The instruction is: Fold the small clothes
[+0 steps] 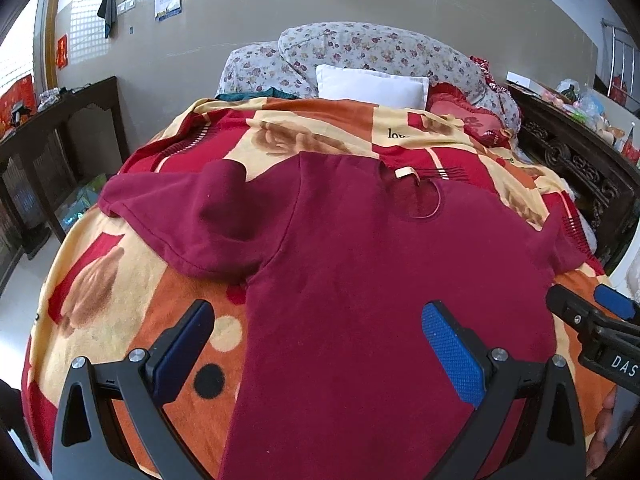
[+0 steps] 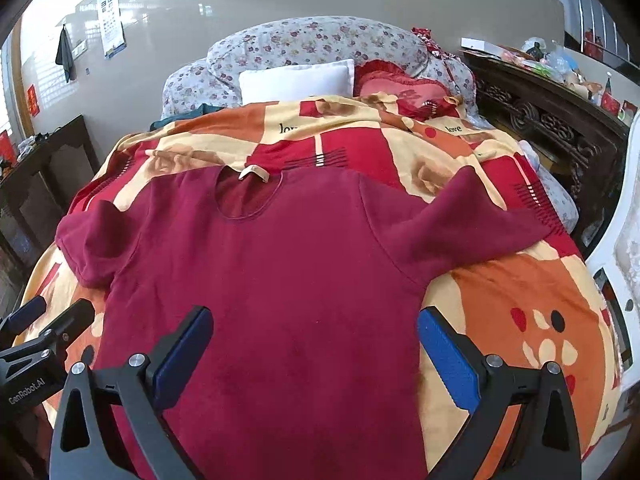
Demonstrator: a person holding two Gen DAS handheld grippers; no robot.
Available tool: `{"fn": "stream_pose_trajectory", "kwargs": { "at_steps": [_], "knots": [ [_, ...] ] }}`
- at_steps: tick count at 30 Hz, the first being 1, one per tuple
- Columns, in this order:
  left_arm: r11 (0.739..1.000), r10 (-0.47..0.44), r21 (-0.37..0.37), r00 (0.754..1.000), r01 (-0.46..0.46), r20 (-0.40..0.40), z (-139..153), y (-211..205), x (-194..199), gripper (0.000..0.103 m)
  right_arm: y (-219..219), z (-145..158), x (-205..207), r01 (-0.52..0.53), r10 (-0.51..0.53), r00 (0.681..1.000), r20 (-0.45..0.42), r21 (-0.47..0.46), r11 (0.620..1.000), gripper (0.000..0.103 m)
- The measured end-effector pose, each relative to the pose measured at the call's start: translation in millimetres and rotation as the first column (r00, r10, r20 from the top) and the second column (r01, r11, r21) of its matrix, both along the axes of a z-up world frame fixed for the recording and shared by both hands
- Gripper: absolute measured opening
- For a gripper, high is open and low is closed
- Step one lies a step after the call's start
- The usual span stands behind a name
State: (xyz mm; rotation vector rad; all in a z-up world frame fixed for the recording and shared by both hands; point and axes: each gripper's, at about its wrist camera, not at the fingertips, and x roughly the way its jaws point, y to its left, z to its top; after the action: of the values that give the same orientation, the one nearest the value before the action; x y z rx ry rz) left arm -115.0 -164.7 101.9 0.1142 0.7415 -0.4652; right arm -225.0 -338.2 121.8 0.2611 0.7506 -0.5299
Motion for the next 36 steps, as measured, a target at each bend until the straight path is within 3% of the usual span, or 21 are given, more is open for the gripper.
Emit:
{"fn": "stream_pose_trajectory", "kwargs": {
  "at_steps": [36],
  "knots": [
    [1.0,-0.007,0.004,0.998,0.007,-0.057,-16,-21,24,0.103,-19,-21,18,0.015,-0.014,0.999,-0.031,0.021,1.0,0.103]
  ]
}}
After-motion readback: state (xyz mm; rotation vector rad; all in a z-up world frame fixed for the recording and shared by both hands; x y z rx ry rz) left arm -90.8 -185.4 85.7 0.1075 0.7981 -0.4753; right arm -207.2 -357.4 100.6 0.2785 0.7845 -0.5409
